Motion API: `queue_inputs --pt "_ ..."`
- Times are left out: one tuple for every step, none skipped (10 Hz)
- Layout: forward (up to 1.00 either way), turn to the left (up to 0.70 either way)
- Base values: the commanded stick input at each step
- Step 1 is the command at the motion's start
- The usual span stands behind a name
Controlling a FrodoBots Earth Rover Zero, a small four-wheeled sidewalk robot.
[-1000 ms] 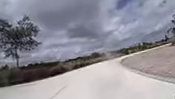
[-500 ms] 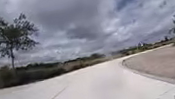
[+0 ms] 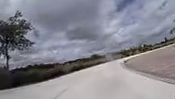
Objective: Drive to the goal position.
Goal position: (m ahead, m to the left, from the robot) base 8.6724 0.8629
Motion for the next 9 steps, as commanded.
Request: queue_inputs --pt "0.70 0.01" --pt "0.70 0.01" --pt "0.70 0.01" --pt "0.70 0.01" --pt "0.69 0.01" --pt "0.69 0.01" --pt "0.69 0.01" --pt "0.69 0.01" --pt "0.69 0.01"
